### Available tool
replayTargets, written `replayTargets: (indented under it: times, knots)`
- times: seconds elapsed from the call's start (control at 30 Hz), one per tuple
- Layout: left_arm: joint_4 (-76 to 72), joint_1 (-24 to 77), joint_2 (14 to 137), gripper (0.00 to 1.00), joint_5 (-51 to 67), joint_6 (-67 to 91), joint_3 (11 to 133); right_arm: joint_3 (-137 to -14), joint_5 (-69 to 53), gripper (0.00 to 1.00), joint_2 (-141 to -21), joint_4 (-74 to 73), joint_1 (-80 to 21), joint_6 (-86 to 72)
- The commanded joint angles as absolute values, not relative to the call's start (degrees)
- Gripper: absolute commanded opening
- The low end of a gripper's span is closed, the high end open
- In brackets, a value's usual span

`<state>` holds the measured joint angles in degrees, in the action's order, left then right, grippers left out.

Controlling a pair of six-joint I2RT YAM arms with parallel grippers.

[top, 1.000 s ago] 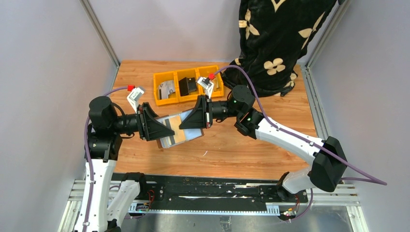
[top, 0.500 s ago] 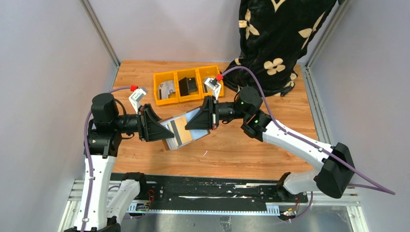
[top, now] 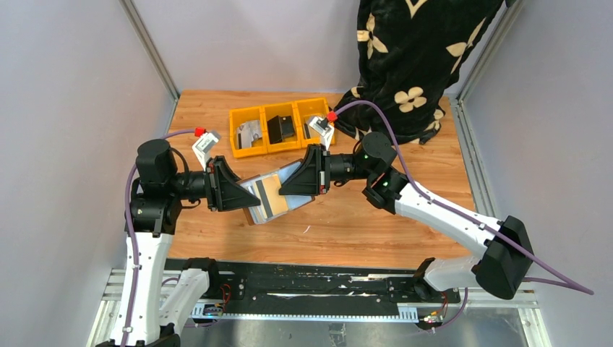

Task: Take the credit cards out of the card holder
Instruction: Remove the credit card from the card holder.

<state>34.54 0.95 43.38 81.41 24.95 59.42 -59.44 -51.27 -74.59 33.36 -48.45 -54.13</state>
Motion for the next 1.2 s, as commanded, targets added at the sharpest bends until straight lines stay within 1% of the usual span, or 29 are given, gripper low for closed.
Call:
replayTargets:
  times: [0.0, 0.03, 0.07, 0.1, 0.13, 0.37, 0.7, 0.73, 0.8, 0.87, 0.97, 1.03, 1.1, 1.13, 1.17]
  knots:
    - [34.7, 1.1, 43.0, 0.11, 82.4, 24.8, 61.8, -58.9, -50.7, 0.24, -73.0, 35.5, -48.1, -54.4]
    - [34.7, 1.1, 43.0, 0.11, 82.2, 24.8, 61.7, -59.2, -50.8, 0.24, -73.1, 35.6, -48.2, -54.6]
    - [34.7, 1.1, 43.1, 0.11, 82.0, 24.9, 61.6, -59.3, -51.0, 0.17, -73.2, 35.7, -48.2, -54.7]
    - [34.7, 1.1, 43.1, 0.11, 82.1, 24.9, 61.7, -59.4, -51.0, 0.07, -73.2, 35.8, -48.2, -54.7]
    - [34.7, 1.2, 43.1, 0.11, 82.1, 25.0, 61.8, -59.3, -50.9, 0.01, -73.0, 35.8, -48.2, -54.7]
    - [34.5, 1.1, 43.0, 0.11, 82.1, 25.1, 62.4, -58.0, -49.4, 0.0, -69.6, 31.9, -47.3, -51.9]
    - [34.3, 1.1, 43.1, 0.12, 81.3, 25.3, 62.3, -57.3, -49.8, 0.0, -68.8, 32.9, -47.4, -52.8]
    - [34.4, 1.1, 43.1, 0.12, 81.2, 25.3, 62.3, -57.5, -50.3, 0.03, -69.2, 33.3, -47.9, -52.6]
    - [34.4, 1.1, 43.1, 0.13, 81.3, 25.4, 62.3, -58.5, -50.6, 0.23, -70.2, 31.6, -48.9, -51.5]
    - [34.3, 1.1, 43.1, 0.14, 81.3, 25.6, 62.5, -59.2, -50.5, 0.34, -71.2, 30.0, -49.3, -50.7]
    - [34.3, 1.1, 43.0, 0.15, 81.3, 26.0, 62.7, -59.7, -49.5, 0.43, -71.9, 27.9, -49.3, -49.5]
    - [34.3, 1.1, 42.8, 0.16, 81.2, 26.0, 62.7, -60.0, -49.4, 0.44, -72.1, 27.7, -49.7, -49.0]
    - [34.2, 1.1, 42.6, 0.17, 80.7, 26.0, 62.6, -60.6, -49.5, 0.43, -72.5, 27.7, -50.5, -48.6]
    - [34.1, 1.2, 42.6, 0.17, 80.6, 26.1, 62.5, -61.0, -49.7, 0.41, -72.8, 27.6, -50.9, -48.3]
    - [34.1, 1.1, 42.6, 0.19, 80.2, 26.1, 62.5, -61.5, -49.9, 0.34, -73.3, 27.7, -51.4, -48.3]
